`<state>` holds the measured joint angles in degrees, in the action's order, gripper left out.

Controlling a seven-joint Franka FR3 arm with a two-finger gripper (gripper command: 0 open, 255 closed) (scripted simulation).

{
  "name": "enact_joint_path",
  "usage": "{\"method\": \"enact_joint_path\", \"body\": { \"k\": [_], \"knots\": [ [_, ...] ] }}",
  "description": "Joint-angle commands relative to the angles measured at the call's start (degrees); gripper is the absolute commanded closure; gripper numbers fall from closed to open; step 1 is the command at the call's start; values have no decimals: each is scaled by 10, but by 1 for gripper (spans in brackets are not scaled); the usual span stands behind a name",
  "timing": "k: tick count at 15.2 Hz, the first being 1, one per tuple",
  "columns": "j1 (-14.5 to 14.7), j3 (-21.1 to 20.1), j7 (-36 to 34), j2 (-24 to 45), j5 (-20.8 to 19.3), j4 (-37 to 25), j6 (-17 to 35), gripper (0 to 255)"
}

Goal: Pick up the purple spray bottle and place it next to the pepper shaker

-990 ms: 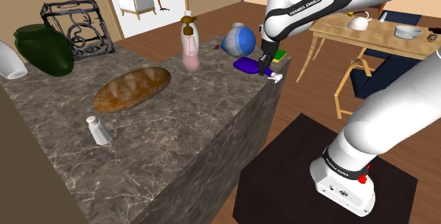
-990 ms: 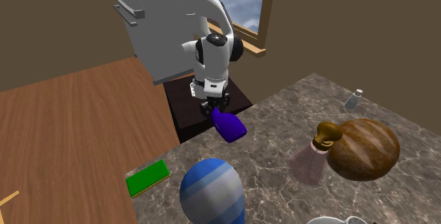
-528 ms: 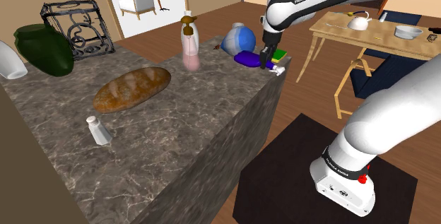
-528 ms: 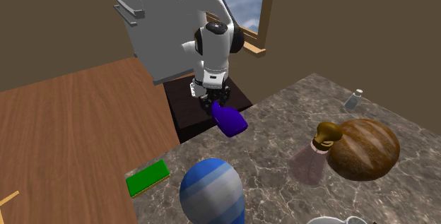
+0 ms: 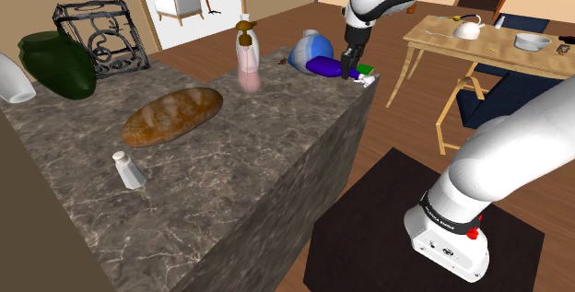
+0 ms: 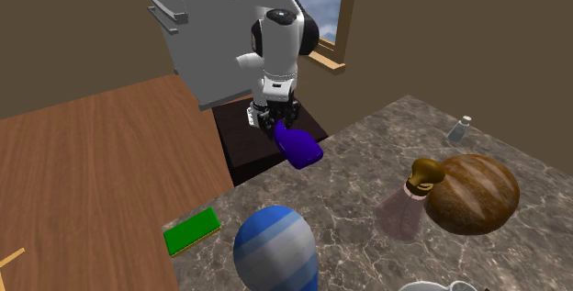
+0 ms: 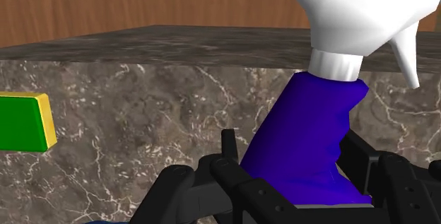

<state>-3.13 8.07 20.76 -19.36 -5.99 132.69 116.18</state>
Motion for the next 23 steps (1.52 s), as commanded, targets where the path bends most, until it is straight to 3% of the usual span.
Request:
{"method": "enact_joint_path", "body": {
  "k": [1,4,14,23],
  "knots": [
    [0,-1,1,-3,1,-13,-17,255],
    [1,-2,2,-8,1,-32,-40,255],
    [58,-98,-136,25,29,-63,-47,255],
    [105,-175,-259,102,37,-146,-59,255]
  ]
}}
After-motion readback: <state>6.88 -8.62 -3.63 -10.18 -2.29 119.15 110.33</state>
